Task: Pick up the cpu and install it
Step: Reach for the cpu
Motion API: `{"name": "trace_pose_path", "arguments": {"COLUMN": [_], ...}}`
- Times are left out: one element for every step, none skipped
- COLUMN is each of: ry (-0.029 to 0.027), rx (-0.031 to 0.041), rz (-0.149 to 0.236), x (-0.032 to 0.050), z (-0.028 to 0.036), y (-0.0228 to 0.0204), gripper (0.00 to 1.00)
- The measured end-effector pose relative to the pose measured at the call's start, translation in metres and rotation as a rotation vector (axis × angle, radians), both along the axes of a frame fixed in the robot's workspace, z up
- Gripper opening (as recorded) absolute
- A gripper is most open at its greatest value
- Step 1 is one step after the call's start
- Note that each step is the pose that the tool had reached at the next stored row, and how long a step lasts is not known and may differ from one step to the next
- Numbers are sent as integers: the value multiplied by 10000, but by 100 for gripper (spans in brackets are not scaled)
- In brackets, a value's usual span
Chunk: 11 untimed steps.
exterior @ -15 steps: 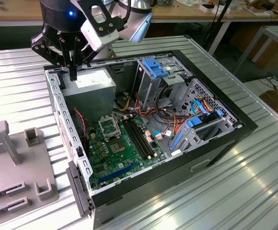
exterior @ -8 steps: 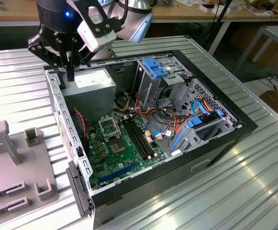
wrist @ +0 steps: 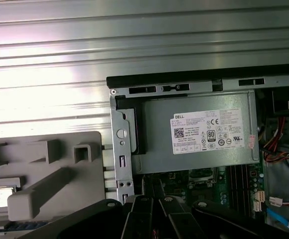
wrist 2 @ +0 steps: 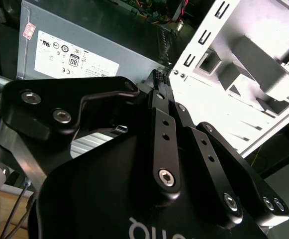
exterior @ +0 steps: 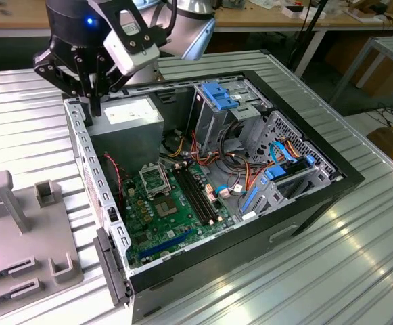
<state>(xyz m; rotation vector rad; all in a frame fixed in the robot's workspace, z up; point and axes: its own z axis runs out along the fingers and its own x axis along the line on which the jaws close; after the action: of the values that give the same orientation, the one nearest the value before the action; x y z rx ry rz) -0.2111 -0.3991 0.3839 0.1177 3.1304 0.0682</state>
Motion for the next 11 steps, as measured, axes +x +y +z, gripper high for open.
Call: {"name": "trace_pose_path", "arguments": {"ry": [3,6,10,15,19,23,28,33,40,45,49], "rx": [0,0,0,1,1,1,1,0,0,0,0], "rz": [0,-1,0,-1,-1,-1,-1,-1,-1,-1,-1], "x": [-6,-14,-21,-32,-39,-46,-52,-59,-66,-73,-80], "z": [-1,-2,-4,-6,-7,-8,-9,-10,-11,-12,-14], "y": [0,0,0,0,0,0,0,0,0,0,0], "gripper": [13,13,13,13,13,13,13,13,13,13,13]}}
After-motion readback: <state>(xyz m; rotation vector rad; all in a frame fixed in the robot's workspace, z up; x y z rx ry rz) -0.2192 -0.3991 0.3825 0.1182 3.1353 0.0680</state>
